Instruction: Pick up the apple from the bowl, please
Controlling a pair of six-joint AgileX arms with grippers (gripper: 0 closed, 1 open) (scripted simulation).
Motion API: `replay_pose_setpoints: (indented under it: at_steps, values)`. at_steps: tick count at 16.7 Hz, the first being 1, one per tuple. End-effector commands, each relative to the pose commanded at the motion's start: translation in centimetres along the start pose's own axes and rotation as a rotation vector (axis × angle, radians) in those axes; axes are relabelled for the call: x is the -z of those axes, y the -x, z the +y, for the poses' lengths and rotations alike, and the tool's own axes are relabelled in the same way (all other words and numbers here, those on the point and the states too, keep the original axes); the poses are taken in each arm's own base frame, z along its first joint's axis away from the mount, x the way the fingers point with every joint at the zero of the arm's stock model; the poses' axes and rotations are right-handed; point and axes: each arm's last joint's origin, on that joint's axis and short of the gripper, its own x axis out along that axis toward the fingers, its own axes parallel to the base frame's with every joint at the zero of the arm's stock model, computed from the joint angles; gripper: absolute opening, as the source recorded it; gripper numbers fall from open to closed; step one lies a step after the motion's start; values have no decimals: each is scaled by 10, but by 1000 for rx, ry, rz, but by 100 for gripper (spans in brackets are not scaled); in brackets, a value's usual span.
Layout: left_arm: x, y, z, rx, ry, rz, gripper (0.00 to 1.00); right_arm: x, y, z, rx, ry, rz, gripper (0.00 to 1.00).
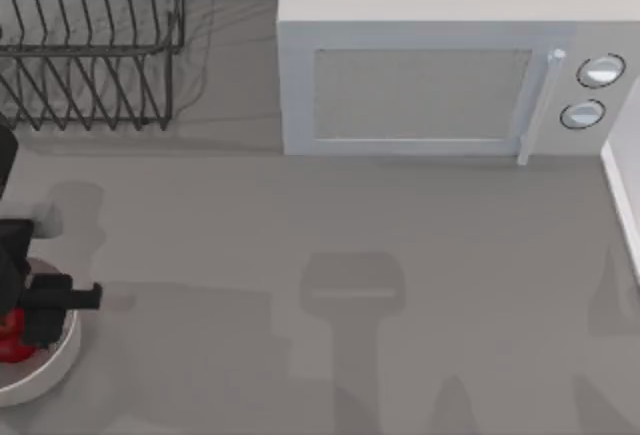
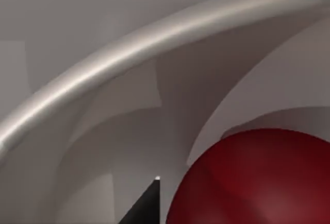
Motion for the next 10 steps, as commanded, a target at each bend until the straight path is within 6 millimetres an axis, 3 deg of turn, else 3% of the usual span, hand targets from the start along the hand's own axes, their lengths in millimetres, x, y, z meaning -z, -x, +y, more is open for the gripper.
replay_pose_setpoints:
  at_steps: [3, 5, 10]
  values:
    - [-13, 19, 0, 0, 0, 9, 0, 0, 0, 0, 0, 0, 0, 100]
    - [-26, 45, 0, 0, 0, 14, 0, 0, 0, 0, 0, 0, 0, 100]
    - [-38, 143, 1, -1, -1, 38, 0, 0, 0, 0, 0, 0, 0, 100]
